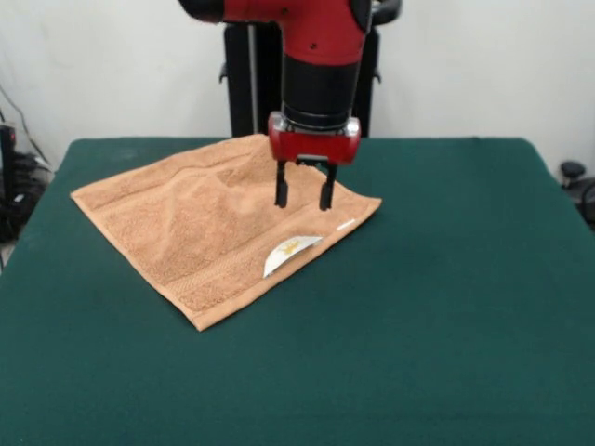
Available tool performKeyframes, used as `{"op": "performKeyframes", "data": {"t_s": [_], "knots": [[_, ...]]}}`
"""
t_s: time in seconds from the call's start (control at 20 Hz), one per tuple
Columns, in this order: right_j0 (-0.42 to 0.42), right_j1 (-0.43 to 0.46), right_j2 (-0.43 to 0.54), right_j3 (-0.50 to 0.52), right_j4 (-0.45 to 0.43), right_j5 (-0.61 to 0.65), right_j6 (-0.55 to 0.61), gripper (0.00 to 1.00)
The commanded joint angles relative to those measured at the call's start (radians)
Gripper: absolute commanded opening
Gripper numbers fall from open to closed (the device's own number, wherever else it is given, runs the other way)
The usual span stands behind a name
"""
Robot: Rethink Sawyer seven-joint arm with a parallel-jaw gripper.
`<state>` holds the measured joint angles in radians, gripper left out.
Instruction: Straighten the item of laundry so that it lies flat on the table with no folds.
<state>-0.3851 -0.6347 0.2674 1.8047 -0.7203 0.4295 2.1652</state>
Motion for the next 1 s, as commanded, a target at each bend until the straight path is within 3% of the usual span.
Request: {"op": "performKeyframes", "data": {"t_s": [0.05,0.5,1.0], "knots": [[0.056,0.071,-0.023,-0.079,0.021,-0.058,0.124,1.00],[0.115,0.170,-0.078,-0.144,0.041,-0.103,0.164,1.00],[0.090,0.310,-0.067,-0.219,0.048,-0.131,0.095,1.00]]}}
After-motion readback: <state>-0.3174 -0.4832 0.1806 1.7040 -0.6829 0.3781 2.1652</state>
